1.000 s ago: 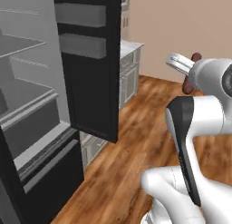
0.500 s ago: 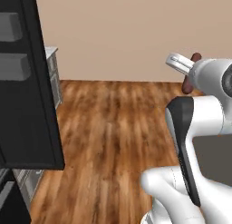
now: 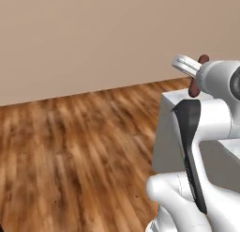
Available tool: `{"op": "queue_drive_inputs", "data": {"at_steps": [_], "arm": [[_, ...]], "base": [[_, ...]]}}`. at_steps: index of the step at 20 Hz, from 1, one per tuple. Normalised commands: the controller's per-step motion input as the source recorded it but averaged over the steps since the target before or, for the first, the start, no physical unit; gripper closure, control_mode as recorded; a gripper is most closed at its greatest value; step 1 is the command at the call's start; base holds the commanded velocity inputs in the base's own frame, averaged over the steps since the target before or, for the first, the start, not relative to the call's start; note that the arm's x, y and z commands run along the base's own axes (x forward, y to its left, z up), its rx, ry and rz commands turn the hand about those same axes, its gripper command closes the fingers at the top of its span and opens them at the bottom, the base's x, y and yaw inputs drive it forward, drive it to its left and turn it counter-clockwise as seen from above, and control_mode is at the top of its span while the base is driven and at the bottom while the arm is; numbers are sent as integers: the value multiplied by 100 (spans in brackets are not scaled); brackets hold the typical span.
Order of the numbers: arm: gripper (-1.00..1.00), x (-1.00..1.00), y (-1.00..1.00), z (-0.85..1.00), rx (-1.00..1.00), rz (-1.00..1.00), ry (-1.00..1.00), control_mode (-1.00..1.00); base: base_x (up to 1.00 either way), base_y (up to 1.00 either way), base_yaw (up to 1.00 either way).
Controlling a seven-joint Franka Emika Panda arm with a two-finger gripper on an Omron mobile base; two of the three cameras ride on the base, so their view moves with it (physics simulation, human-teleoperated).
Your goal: Move the hot dog bun to the plate on the dining table and place the condiment next to that plate. Then navigate to the fridge and take the sausage and place it on the plate as well.
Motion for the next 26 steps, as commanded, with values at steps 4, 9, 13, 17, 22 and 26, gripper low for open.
{"op": "queue_drive_inputs", "data": {"at_steps": [4, 9, 13, 17, 22, 26], "arm": [[100, 0, 0, 0, 0, 0, 0, 100], [100, 0, 0, 0, 0, 0, 0, 100], [100, 0, 0, 0, 0, 0, 0, 100], [100, 0, 0, 0, 0, 0, 0, 100], [100, 0, 0, 0, 0, 0, 0, 100], [100, 0, 0, 0, 0, 0, 0, 100]], "base": [[97, 33, -58], [95, 68, -52], [85, 74, -50], [80, 77, -47], [71, 85, -45], [57, 89, -42]]}}
